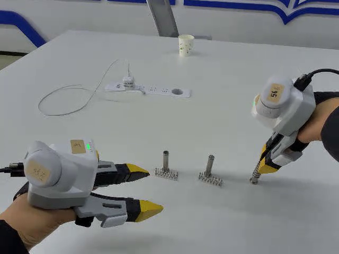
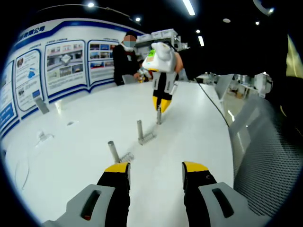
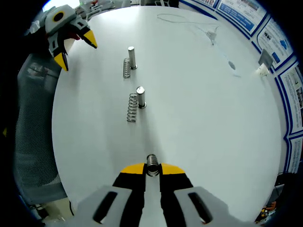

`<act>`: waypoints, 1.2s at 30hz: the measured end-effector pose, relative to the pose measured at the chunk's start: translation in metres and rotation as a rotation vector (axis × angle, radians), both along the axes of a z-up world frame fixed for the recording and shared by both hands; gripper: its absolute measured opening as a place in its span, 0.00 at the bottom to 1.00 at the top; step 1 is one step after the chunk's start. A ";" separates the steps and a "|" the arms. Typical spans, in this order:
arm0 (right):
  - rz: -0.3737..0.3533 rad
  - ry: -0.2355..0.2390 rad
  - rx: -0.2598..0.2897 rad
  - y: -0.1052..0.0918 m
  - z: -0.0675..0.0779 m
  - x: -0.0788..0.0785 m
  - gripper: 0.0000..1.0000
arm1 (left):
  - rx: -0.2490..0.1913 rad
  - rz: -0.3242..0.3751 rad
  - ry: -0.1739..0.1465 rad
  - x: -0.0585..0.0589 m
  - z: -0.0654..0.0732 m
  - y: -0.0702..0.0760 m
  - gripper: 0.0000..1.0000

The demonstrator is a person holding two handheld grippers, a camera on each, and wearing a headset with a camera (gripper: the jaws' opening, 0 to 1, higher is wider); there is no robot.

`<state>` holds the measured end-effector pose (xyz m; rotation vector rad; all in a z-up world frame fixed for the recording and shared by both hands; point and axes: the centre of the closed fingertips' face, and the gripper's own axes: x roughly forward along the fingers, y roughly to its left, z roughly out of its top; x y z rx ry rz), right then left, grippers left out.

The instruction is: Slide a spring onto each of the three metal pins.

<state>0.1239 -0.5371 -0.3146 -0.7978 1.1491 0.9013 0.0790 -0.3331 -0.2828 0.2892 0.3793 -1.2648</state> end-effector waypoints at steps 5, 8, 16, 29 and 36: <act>-0.005 0.008 -0.006 -0.002 -0.006 0.000 0.12 | 0.000 0.002 0.001 0.000 0.000 0.000 0.44; -0.009 0.013 -0.009 -0.003 -0.010 0.000 0.12 | 0.000 0.003 0.002 0.000 -0.001 0.000 0.44; -0.021 0.022 -0.005 -0.003 -0.015 0.000 0.12 | -0.001 0.007 0.004 0.000 -0.001 0.000 0.44; -0.011 0.017 0.003 -0.003 -0.016 -0.004 0.17 | -0.003 0.009 0.004 -0.001 0.000 -0.001 0.44; -0.011 0.010 0.011 -0.004 -0.015 -0.005 0.21 | -0.004 0.005 0.006 -0.002 0.001 -0.002 0.44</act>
